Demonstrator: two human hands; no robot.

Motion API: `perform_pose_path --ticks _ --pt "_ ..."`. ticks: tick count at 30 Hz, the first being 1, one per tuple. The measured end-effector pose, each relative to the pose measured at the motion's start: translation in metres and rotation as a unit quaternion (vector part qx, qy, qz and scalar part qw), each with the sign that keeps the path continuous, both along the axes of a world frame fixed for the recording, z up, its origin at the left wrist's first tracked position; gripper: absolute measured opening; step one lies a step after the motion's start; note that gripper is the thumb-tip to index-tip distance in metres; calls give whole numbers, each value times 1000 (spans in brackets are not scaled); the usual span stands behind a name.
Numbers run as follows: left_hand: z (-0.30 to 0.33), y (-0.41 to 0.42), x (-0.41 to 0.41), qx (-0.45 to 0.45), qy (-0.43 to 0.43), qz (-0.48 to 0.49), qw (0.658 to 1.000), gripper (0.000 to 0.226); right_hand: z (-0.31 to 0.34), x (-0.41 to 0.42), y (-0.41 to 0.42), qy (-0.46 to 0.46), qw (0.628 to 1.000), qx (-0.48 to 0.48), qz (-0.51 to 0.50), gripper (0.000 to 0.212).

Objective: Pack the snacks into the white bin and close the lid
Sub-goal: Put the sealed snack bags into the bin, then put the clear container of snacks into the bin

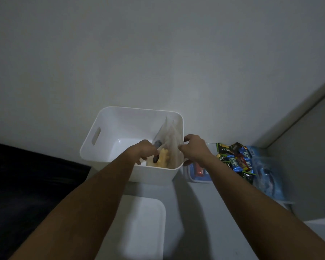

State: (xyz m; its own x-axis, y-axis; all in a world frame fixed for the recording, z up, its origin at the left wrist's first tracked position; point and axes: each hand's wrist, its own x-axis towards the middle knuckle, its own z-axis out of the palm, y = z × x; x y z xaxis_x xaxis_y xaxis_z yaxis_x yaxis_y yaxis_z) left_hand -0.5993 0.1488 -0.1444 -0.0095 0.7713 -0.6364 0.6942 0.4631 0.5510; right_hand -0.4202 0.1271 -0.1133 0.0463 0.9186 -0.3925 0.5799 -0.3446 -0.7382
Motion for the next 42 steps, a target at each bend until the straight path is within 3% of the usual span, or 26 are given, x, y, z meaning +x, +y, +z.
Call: perform_pose_path --ticks 5,9,15,21,27,32,36,42 --pt "20 -13 -14 152 75 -16 985 31 1 -2 -15 -22 1000 16 5 40" --pt "35 -33 -18 238 78 -4 968 45 2 5 -31 -9 1000 25 -13 45" --pt "49 -61 17 283 27 -38 958 25 1 41 -50 -16 999 40 -30 38" --pt "46 -72 68 339 33 -59 938 38 -4 98 -65 -40 998 16 -48 33" --pt "41 -84 123 422 53 -91 900 32 -21 151 -72 -70 995 -14 -75 24" --pt "21 -87 154 351 43 -105 929 30 -41 176 -74 -121 991 -7 -62 21" --pt "-1 -84 174 277 44 -127 951 14 -53 199 -72 -169 984 -2 -63 20" --pt "-22 -74 235 220 2 -165 961 26 -64 255 -73 -239 963 -10 -127 35"
